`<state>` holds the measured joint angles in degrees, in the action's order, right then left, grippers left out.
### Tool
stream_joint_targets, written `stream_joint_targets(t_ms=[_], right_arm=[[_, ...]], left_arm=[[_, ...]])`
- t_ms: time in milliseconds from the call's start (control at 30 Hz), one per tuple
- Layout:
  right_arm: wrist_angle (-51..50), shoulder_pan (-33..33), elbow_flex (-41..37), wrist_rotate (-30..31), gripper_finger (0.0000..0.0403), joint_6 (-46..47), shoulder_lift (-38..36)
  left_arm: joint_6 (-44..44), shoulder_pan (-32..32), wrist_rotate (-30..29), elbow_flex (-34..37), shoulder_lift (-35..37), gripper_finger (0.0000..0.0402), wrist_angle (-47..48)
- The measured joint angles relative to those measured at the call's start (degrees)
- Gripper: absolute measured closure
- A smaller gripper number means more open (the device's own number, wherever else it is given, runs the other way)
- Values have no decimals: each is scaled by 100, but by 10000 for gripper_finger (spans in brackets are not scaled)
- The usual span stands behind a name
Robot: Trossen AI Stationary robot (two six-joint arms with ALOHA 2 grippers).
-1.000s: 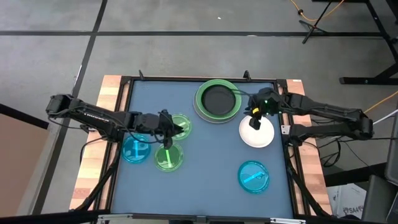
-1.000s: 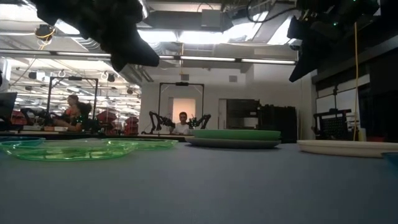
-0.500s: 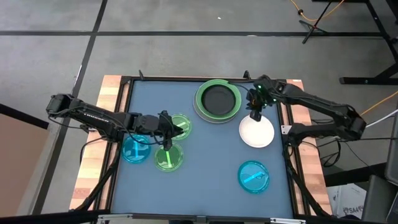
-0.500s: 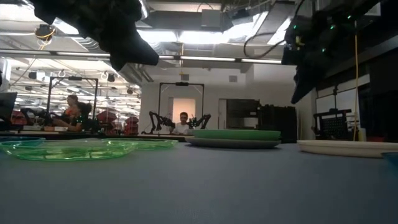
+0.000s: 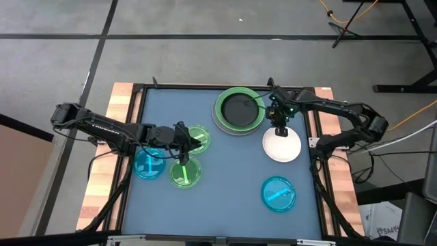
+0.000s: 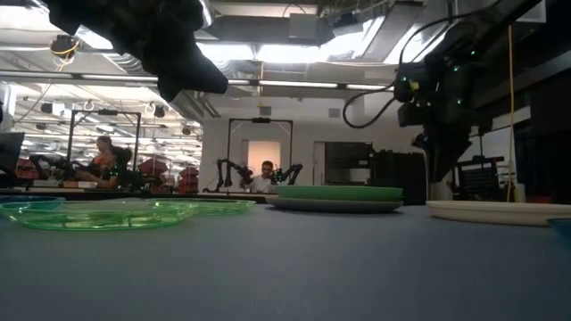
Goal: Stack plastic plates
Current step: Stack the medium white plate on the medium black plate
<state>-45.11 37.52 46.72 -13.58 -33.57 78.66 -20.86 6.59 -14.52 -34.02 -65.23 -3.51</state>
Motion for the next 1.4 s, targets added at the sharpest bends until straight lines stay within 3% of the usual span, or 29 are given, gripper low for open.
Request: stream_joint_targets(t_ms=[1100,1400], right_arm=[[198,0,7,283,323,-568,1271],[200,0,17,245,330,-542,1326]], left_arm=[[0,-2,0,0,-2,343,0],[0,-2,0,0,-2,343,0]])
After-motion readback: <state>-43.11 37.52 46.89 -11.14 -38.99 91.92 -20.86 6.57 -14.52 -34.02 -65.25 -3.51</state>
